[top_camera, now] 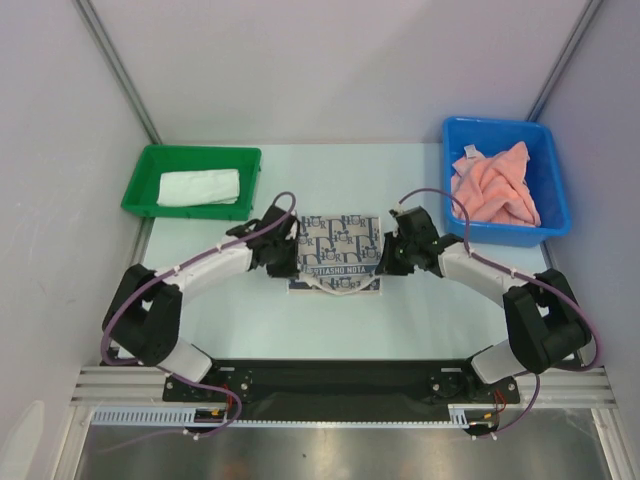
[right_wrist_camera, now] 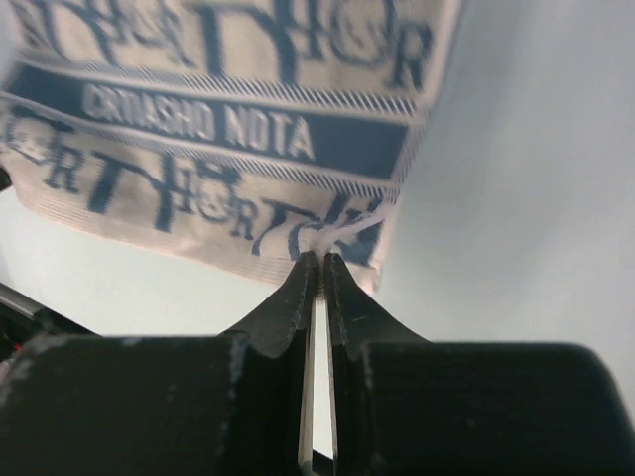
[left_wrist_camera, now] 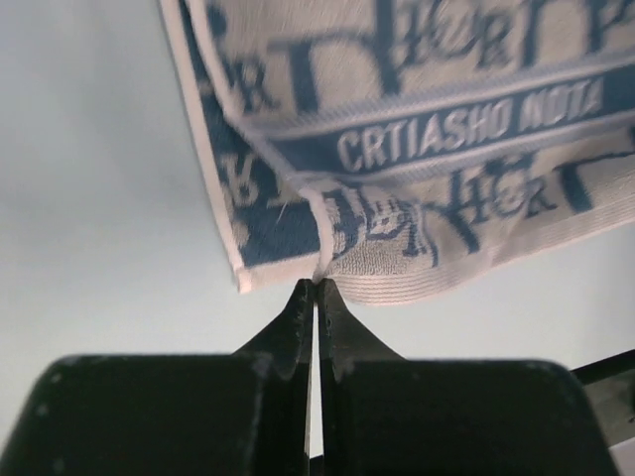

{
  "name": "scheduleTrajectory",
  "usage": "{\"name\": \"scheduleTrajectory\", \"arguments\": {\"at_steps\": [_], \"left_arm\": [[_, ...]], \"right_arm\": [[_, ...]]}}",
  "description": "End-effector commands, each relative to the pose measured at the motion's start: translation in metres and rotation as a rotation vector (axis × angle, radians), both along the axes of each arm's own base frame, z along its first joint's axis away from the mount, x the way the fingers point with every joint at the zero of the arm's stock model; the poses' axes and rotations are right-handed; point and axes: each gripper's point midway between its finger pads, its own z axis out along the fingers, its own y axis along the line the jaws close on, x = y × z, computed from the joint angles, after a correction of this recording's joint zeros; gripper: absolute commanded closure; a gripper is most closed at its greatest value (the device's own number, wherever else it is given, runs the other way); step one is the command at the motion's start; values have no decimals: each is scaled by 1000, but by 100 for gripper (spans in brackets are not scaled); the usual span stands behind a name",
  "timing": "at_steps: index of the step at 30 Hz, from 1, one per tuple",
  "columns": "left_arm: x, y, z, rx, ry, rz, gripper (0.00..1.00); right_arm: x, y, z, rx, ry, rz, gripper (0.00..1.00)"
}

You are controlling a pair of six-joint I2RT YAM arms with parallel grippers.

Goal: Fold and stack the towels
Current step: Fold the towel

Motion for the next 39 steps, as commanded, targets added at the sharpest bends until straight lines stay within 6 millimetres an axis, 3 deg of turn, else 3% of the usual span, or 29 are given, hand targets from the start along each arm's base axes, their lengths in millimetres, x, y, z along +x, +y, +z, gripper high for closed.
{"name": "scheduleTrajectory", "arguments": {"at_steps": [1, 4, 6, 7, 8, 10, 12, 13, 14, 15, 16, 17, 18, 19, 21, 24, 25, 27, 28, 29, 30, 31, 32, 33, 34, 36, 37, 38, 39], "left_arm": [[36, 7, 33, 53, -75, -11, 100], [61, 11, 37, 59, -67, -10, 100], [93, 13, 68, 25, -102, -12, 100], [117, 11, 96, 16, -161, -10, 100], [120, 15, 108, 38, -167, -11, 100], [132, 17, 135, 55, -237, -3, 100], [127, 19, 138, 49, -258, -2, 100], [109, 24, 108, 67, -196, -2, 100], [100, 27, 109, 49, -220, 8, 100], [100, 21, 102, 10, -256, 10, 100], [70, 21, 59, -13, -160, 0, 100], [61, 20, 50, -38, -154, -1, 100], [51, 18, 34, -53, -124, -7, 100], [37, 17, 11, -71, -77, -18, 100], [23, 17, -11, -74, -20, -36, 100], [19, 21, -10, -62, -30, -39, 100], [26, 21, 1, -56, -47, -39, 100], [43, 22, 14, -29, -80, -30, 100], [69, 15, 42, -41, -149, -34, 100], [80, 14, 53, -41, -158, -37, 100], [96, 17, 65, -33, -185, -37, 100], [129, 9, 92, -45, -249, -29, 100], [142, 10, 104, -41, -268, -24, 100], [158, 6, 114, -51, -292, -28, 100], [187, 5, 152, -75, -389, -25, 100], [215, 1, 151, -75, -395, -29, 100], [236, 2, 178, -94, -467, -24, 100], [251, 1, 160, -88, -440, -24, 100], [259, 0, 161, -98, -446, -25, 100]], "right_arm": [[39, 15, 46, 46, -118, 14, 100], [68, 20, 63, 68, -162, 9, 100], [98, 29, 84, 98, -198, 32, 100], [107, 29, 94, 114, -205, 35, 100], [122, 32, 119, 129, -268, 47, 100], [126, 34, 135, 135, -317, 50, 100], [112, 31, 128, 141, -305, 45, 100], [102, 30, 115, 143, -280, 42, 100], [91, 31, 104, 158, -260, 36, 100], [72, 29, 74, 180, -215, 15, 100], [64, 29, 61, 183, -196, 7, 100], [58, 32, 51, 184, -193, 11, 100], [43, 26, 21, 156, -126, 2, 100], [37, 25, 11, 153, -103, 5, 100], [29, 23, -4, 142, -68, 11, 100], [32, 20, 3, 122, -74, 8, 100], [46, 25, 24, 142, -118, 4, 100], [63, 25, 43, 154, -143, -13, 100], [73, 27, 55, 163, -168, -18, 100], [98, 33, 79, 184, -222, -26, 100], [114, 27, 88, 187, -238, -54, 100], [127, 27, 98, 200, -251, -60, 100], [154, 33, 121, 231, -298, -64, 100], [167, 33, 128, 246, -317, -69, 100], [182, 30, 141, 268, -349, -78, 100], [215, 34, 160, 306, -417, -70, 100], [227, 32, 162, 312, -437, -76, 100], [240, 32, 171, 327, -488, -73, 100], [252, 36, 169, 347, -498, -62, 100]]}}
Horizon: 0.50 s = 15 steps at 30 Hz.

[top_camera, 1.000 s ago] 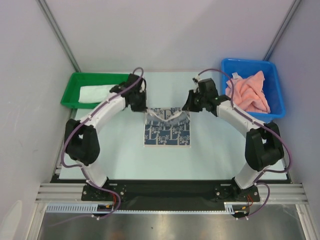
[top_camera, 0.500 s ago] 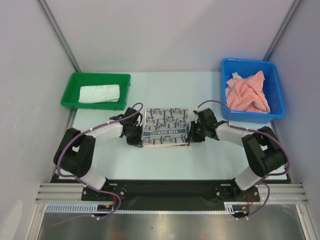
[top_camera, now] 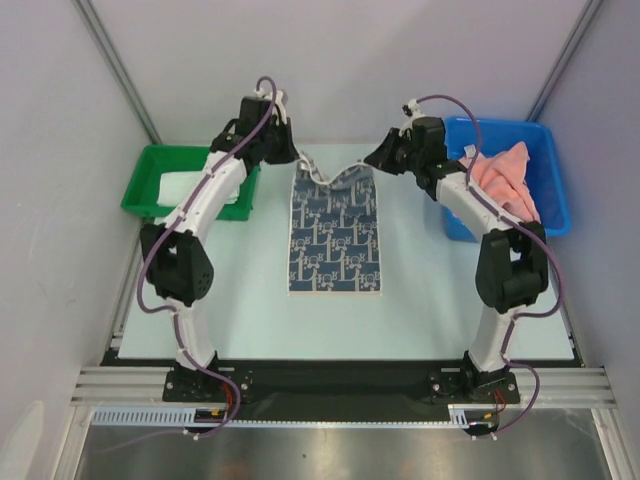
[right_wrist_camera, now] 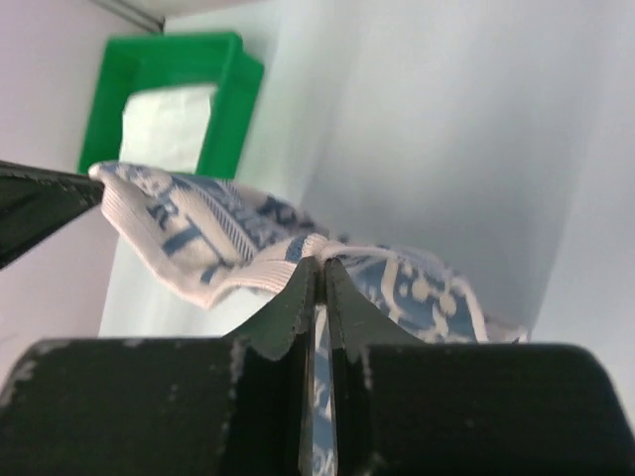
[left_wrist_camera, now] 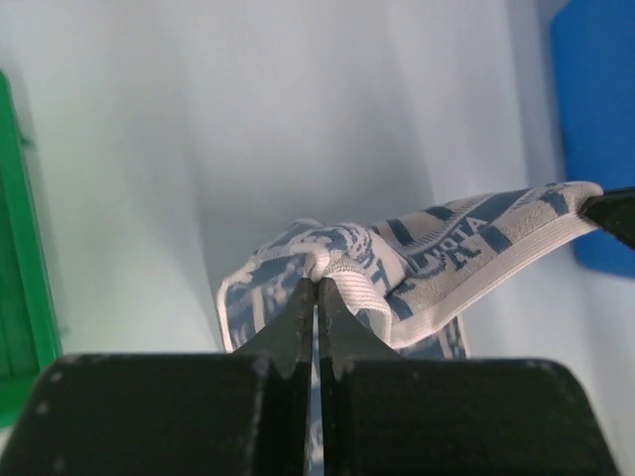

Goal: Fold and stack the towels
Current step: Fold the towel

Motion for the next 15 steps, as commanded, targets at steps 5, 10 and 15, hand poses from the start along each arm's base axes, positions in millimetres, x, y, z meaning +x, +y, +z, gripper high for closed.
{"name": "scheduleTrajectory", "arguments": {"at_steps": [5, 10, 15], "left_arm": [[62, 13, -24, -20, -21, -22, 100], [70, 17, -51, -26, 18, -33, 100], [44, 21, -77, -1, 154, -44, 100]], "right_arm": [[73, 7, 2, 105, -135, 43, 100], [92, 2, -28, 103, -76, 60, 100], [68, -6, -59, 43, 59, 58, 100]]}}
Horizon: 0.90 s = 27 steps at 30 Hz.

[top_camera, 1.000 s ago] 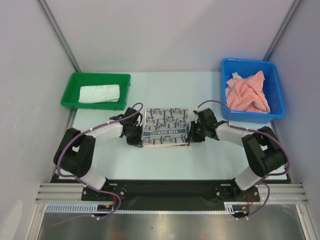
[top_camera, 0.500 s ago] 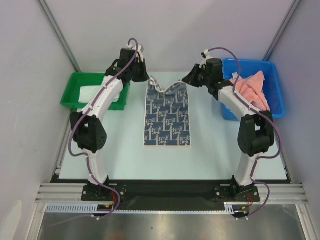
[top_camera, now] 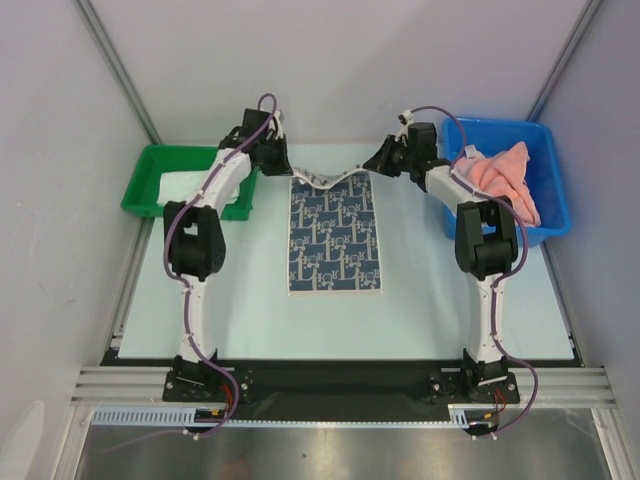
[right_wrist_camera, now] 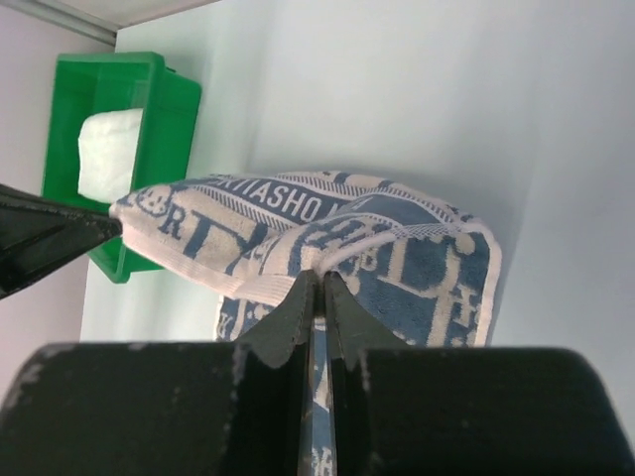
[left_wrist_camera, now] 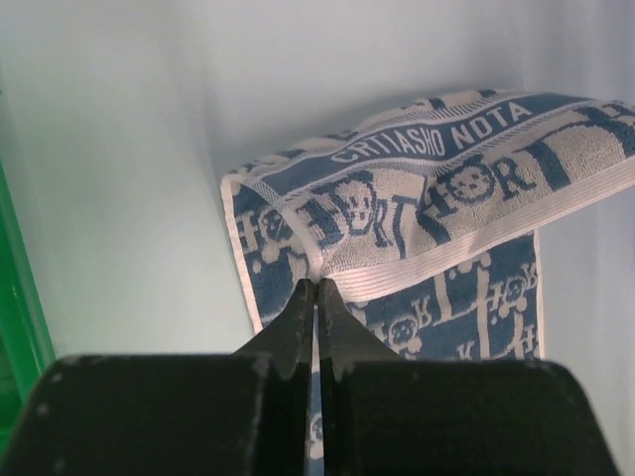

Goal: Fold and stack the towels
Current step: Fold the towel

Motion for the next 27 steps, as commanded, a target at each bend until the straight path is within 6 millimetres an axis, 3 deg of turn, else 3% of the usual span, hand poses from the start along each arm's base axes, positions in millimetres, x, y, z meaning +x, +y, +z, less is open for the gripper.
{"name": "scheduleTrajectory", "arguments": {"at_steps": [1, 3, 4, 5, 7, 8, 9, 11, 12, 13, 15, 17, 18, 21, 27], "left_arm": [[-21, -3, 11, -7, 33, -53, 99], [-40, -1, 4, -7, 89, -61, 100], [-54, 3, -10, 3, 143, -61, 100], [-63, 5, -2, 5, 140, -59, 100], [-89, 9, -19, 17, 206, -57, 100], [-98, 10, -13, 8, 201, -61, 100], [-114, 11, -27, 7, 246, -64, 100], [-130, 12, -32, 6, 267, -70, 100], [-139, 10, -24, 3, 248, -76, 100], [-152, 11, -38, 7, 276, -80, 100], [-166, 8, -32, -21, 264, -84, 100], [-183, 3, -42, -61, 287, -96, 100], [-189, -1, -37, -80, 275, -100, 100], [-209, -5, -48, -77, 304, -111, 100], [-245, 6, -72, 3, 348, -101, 100]], "right_arm": [[-14, -3, 19, -26, 10, 24, 100], [-39, -12, 1, -71, 105, 26, 100], [-52, -18, -9, -93, 170, 15, 100], [-60, -23, -11, -113, 192, 13, 100], [-86, -27, -30, -135, 275, 40, 100], [-104, -31, -40, -147, 312, 47, 100], [-113, -31, -42, -152, 323, 52, 100], [-131, -32, -47, -163, 337, 61, 100], [-149, -33, -53, -175, 355, 66, 100], [-153, -31, -50, -172, 342, 77, 100], [-170, -28, -56, -199, 360, 95, 100], [-189, -31, -60, -219, 390, 100, 100], [-194, -31, -61, -222, 395, 96, 100], [-209, -34, -58, -237, 391, 91, 100], [-240, -36, -67, -254, 396, 123, 100]]}}
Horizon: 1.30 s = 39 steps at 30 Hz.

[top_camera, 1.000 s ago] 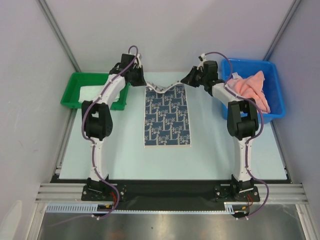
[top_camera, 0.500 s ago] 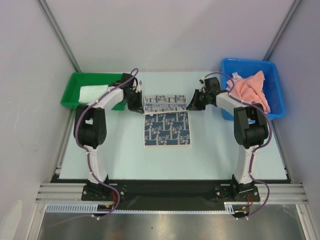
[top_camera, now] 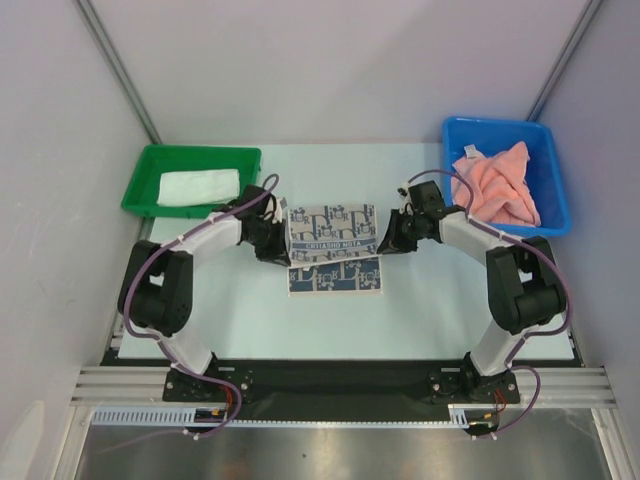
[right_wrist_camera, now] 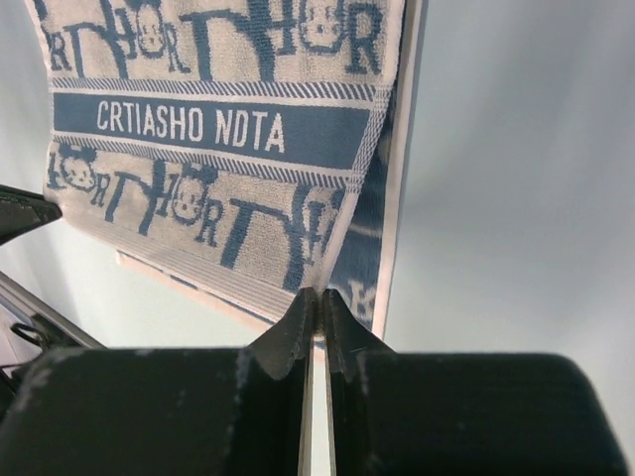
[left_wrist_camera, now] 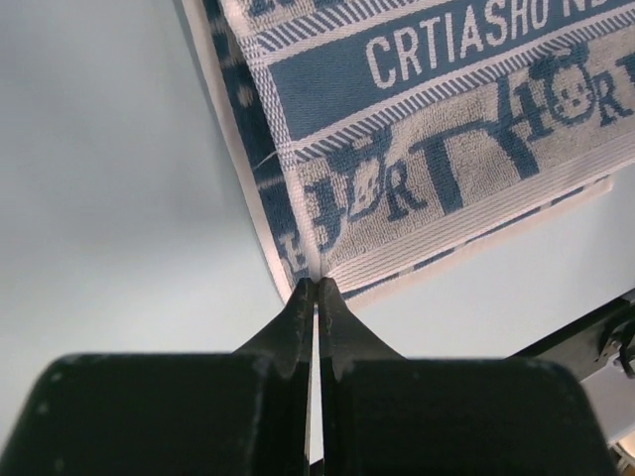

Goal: Fold and stack the towels
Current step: Fold the towel

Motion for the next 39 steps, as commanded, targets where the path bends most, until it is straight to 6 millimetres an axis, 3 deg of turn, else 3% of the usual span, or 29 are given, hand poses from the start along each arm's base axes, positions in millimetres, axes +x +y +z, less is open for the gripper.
{"name": "scheduleTrajectory", "arguments": {"at_steps": [1, 6, 15, 18, 23, 26, 33, 39], "left_arm": [[-9, 4, 3, 22, -47, 13, 100], [-24, 4, -9, 1, -39, 18, 100], [-41, -6, -17, -67, -18, 15, 100], [-42, -10, -6, -82, -33, 18, 100], [-35, -11, 31, -87, -112, 51, 100], [-43, -9, 31, -80, -107, 62, 100], [-76, -7, -13, -82, -19, 54, 100], [-89, -6, -31, -82, 8, 51, 100]], "right_arm": [[-11, -1, 1, -5, -46, 32, 100], [-29, 4, -11, 10, -22, 52, 100], [-36, 6, -16, 8, -22, 55, 100], [-33, 7, -6, 11, -42, 51, 100], [-33, 4, 13, 13, -74, 28, 100], [-40, 5, 14, 15, -77, 31, 100], [-59, 4, -20, 10, -28, 33, 100], [-62, 1, -30, -11, -15, 33, 100]]}}
